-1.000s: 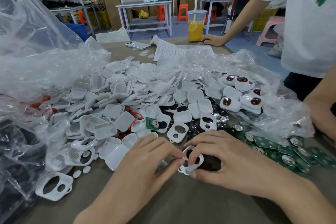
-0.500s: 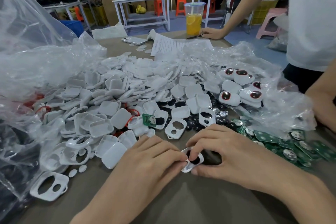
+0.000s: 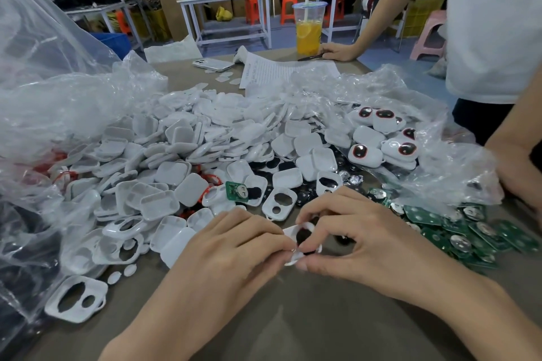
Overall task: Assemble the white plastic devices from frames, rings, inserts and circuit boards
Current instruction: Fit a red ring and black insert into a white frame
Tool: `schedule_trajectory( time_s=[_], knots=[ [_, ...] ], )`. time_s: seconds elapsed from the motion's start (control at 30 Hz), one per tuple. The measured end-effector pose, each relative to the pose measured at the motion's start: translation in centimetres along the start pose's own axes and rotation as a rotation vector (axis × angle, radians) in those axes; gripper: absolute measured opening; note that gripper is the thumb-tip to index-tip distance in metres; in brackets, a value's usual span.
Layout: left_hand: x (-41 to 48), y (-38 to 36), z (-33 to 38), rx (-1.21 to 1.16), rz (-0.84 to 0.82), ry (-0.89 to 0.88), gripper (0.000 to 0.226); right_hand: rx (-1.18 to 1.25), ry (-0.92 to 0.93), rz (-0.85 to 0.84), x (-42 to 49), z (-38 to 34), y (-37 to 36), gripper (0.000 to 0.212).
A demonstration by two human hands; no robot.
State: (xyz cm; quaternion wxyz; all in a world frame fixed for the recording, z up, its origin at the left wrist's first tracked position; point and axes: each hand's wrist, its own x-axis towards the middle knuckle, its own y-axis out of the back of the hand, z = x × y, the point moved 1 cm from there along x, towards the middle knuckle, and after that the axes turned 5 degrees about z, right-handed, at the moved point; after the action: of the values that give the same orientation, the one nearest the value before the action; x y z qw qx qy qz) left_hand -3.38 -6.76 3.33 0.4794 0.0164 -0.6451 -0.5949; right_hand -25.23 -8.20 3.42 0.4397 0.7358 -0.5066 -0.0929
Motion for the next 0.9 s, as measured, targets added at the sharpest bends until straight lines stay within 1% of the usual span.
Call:
schedule_trajectory(
  time_s=[0.1,0.2,0.37,0.53,0.67,0.73,0.8,0.87,0.9],
  knots=[
    [-0.11,-0.26,-0.31,-0.02,-0.025,0.02,0.021,0.084,-0.048,-0.012,0.05,-0.05,-0.24,0.011],
    [-0.32,-0.31,-0.51,-0.051,-0.018,0.061,0.019,0.165,-0.086,0.025,0.08,-0.06,-0.29,0.008],
    [-0.37,-0.35,-0.45,-0.109,-0.004,0.121,0.017,0.193,-0.098,0.069,0.13,-0.18,-0.25,0.007],
    [-0.6,-0.18,-0.35,-0.122,-0.051,0.216,0.017,0.2,-0.102,0.075,0.06,-0.17,-0.36,0.011],
    [-0.76,0.03,-0.37,-0.123,-0.099,0.27,0.02,0.252,-0.102,0.083,0.05,-0.27,-0.42,0.011],
    [-0.61,0.05,-0.24,-0.178,-0.087,0.346,0.021,0.26,-0.098,0.101,0.13,-0.28,-0.4,0.011],
    [-0.46,-0.02,0.05,-0.305,-0.047,0.469,0.018,0.255,-0.101,0.123,0.18,-0.24,-0.42,0.01],
    [-0.33,-0.19,0.27,-0.44,-0.012,0.609,0.009,0.251,-0.106,0.138,0.22,-0.21,-0.45,0.012],
    [-0.25,-0.26,0.34,-0.509,0.0,0.677,0.011,0.254,-0.105,0.144,0.23,-0.21,-0.48,0.012]
  ],
)
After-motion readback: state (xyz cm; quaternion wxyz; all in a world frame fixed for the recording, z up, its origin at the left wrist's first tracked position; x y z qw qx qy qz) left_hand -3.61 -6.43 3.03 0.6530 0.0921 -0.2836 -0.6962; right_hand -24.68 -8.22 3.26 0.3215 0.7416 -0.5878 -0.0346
